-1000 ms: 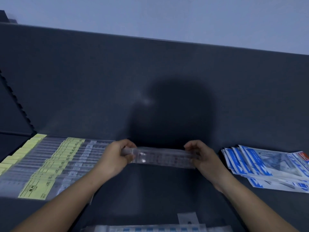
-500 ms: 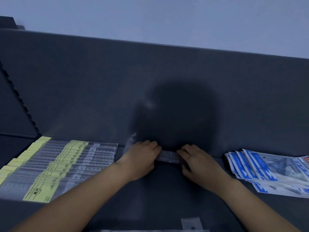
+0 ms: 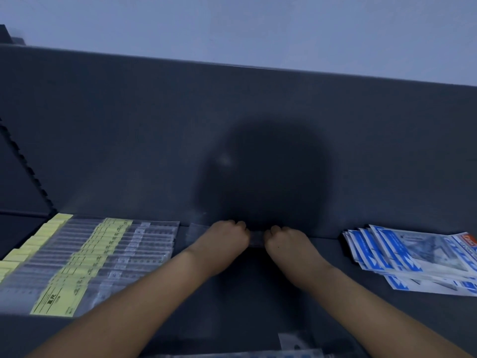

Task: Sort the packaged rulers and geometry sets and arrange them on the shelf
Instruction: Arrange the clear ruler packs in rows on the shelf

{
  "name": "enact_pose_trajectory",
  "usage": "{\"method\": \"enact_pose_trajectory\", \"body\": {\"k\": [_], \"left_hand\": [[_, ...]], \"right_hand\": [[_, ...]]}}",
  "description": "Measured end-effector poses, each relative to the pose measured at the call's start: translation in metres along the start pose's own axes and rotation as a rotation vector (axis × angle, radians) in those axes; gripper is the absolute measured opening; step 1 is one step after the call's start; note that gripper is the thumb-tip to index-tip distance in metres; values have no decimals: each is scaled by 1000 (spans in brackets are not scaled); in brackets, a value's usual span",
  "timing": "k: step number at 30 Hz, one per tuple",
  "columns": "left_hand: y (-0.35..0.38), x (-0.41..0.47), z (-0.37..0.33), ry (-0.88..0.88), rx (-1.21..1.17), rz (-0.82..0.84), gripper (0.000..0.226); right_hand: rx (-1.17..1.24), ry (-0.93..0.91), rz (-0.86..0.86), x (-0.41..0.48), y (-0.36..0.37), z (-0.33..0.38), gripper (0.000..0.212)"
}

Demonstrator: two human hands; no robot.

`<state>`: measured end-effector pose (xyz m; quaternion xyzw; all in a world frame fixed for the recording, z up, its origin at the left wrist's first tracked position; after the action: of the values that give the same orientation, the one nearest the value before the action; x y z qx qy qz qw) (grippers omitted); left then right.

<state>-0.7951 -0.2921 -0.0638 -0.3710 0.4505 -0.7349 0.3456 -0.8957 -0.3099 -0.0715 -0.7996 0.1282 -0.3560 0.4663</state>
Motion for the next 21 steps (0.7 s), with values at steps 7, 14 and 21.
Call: {"method": "enact_pose_trajectory", "body": {"k": [7, 14, 21], "left_hand": [[5, -2, -6, -22, -28, -24, 28], [-2, -9, -12, 37, 0, -69, 23], [6, -12, -14, 52, 86, 23, 29]], "right_hand": [[5, 7, -72, -7, -7, -1, 45], [-128, -23, -133, -15, 5, 7, 33], [-142, -30, -193, -19, 8, 3, 15]]}}
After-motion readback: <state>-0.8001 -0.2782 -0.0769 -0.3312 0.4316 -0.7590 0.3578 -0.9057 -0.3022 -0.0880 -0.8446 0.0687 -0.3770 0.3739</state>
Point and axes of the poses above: each hand's wrist, its own x-axis towards the middle knuckle, its own y-axis out of the palm, z = x × y, the point moved 5 cm from there along x, towards the middle knuckle, and after that the axes turned 14 degrees about -z, right-handed, at the moved point
